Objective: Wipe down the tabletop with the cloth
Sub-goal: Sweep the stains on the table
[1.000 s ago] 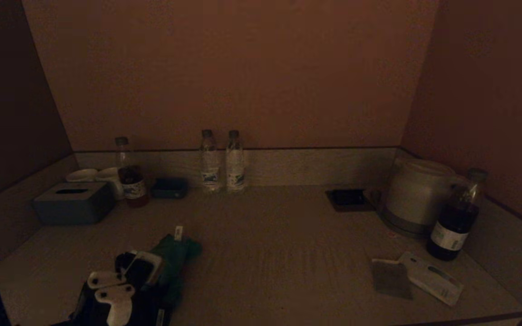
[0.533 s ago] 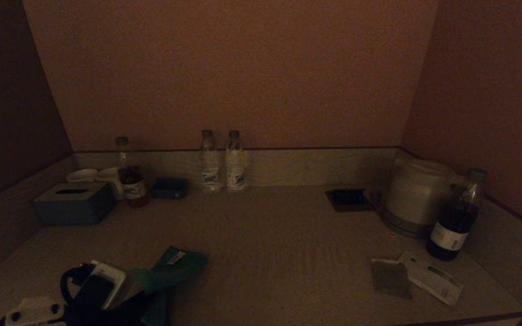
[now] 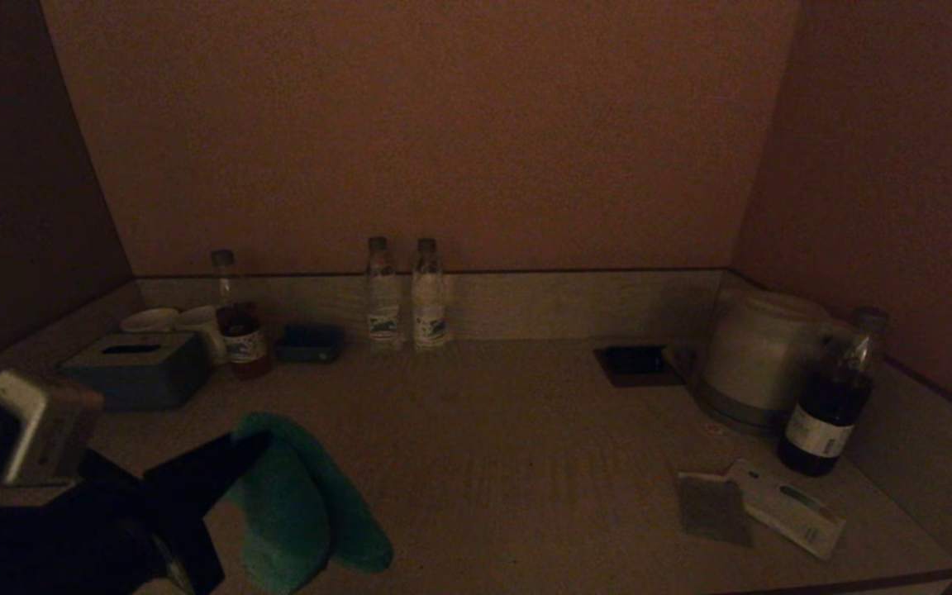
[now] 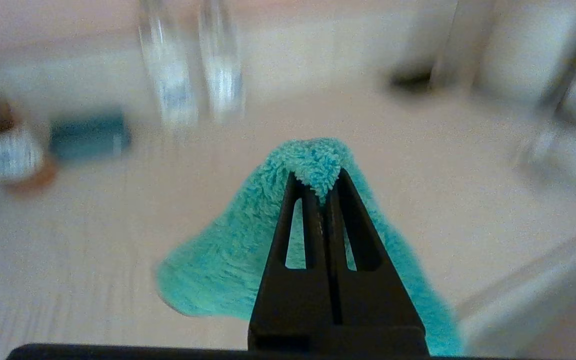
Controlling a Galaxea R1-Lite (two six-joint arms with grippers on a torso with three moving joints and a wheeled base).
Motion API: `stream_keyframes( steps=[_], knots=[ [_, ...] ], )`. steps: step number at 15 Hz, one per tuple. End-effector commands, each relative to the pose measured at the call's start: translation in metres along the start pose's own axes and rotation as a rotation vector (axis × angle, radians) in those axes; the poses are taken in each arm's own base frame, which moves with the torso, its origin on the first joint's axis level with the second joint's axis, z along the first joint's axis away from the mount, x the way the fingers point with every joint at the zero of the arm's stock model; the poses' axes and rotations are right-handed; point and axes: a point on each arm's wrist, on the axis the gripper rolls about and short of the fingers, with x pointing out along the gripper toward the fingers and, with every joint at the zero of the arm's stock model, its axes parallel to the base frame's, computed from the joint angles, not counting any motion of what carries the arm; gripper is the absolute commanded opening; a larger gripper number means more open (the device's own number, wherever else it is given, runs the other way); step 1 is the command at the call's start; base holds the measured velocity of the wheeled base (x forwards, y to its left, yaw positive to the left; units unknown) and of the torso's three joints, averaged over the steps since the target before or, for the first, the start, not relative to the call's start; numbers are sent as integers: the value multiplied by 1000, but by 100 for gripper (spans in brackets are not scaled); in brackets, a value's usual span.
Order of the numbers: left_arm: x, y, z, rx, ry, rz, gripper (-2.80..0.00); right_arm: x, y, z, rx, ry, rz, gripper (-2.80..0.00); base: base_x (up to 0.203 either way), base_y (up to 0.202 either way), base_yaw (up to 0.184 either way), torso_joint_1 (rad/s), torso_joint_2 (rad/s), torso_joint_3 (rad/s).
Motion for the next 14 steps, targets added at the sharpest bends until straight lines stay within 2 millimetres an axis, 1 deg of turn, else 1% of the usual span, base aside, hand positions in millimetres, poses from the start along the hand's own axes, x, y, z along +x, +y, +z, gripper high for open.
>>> stream_keyframes(
  steps=[1,2,3,5,7,9,11,13,14],
  knots=[
    [2,0,27,-46,-102,7,-280,0,0,0,0,0,1,-280,0,0,0,0,0,0],
    [10,2,36,-54,-121,30,-280,0,0,0,0,0,1,-280,0,0,0,0,0,0],
    [27,8,42,-56,-131,87,-280,0,0,0,0,0,1,-280,0,0,0,0,0,0],
    [73,22,41,-43,-110,200,-280,0,0,0,0,0,1,-280,0,0,0,0,0,0],
    [120,37,27,-26,-64,286,-280,0,0,0,0,0,1,-280,0,0,0,0,0,0],
    [170,52,5,-15,-24,355,-280,0,0,0,0,0,1,-280,0,0,0,0,0,0],
    [216,66,-5,-18,-42,413,-280,0,0,0,0,0,1,-280,0,0,0,0,0,0],
    [251,77,-16,-16,-56,457,-280,0,0,0,0,0,1,-280,0,0,0,0,0,0],
    [258,82,-19,-12,-50,476,-280,0,0,0,0,0,1,-280,0,0,0,0,0,0]
  ],
)
